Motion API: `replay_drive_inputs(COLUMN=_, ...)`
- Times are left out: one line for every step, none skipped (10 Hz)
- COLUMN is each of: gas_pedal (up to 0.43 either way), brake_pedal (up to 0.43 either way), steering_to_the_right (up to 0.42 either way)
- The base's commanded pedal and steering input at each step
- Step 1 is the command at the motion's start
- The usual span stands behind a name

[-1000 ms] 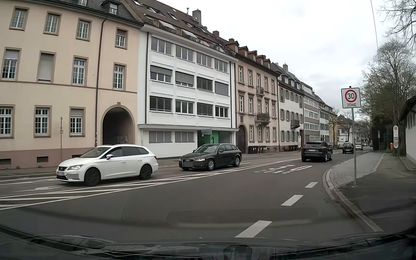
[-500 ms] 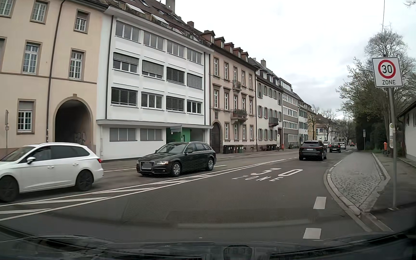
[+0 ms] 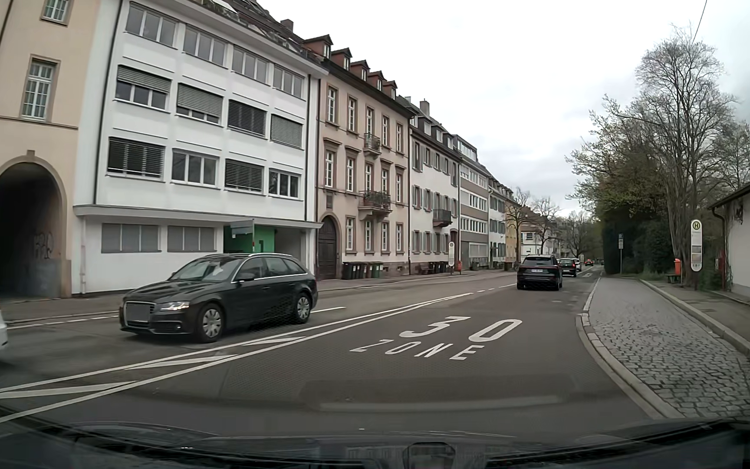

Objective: Follow the waypoints while adhering to traffic rules and regulations

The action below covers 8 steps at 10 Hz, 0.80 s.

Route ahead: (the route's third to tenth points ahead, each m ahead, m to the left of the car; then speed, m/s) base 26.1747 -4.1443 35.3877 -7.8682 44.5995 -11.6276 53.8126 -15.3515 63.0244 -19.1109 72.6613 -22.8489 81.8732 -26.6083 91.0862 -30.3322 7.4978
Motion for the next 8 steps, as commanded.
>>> replay_drive_inputs(gas_pedal=0.098, brake_pedal=0.0, steering_to_the_right=0.131)
replay_drive_inputs(gas_pedal=0.098, brake_pedal=0.0, steering_to_the_right=0.13)
replay_drive_inputs(gas_pedal=0.098, brake_pedal=0.0, steering_to_the_right=0.129)
replay_drive_inputs(gas_pedal=0.098, brake_pedal=0.0, steering_to_the_right=0.127)
replay_drive_inputs(gas_pedal=0.098, brake_pedal=0.0, steering_to_the_right=0.123)
replay_drive_inputs(gas_pedal=0.098, brake_pedal=0.0, steering_to_the_right=0.12)
replay_drive_inputs(gas_pedal=0.098, brake_pedal=0.0, steering_to_the_right=0.117)
replay_drive_inputs(gas_pedal=0.098, brake_pedal=0.0, steering_to_the_right=0.114)
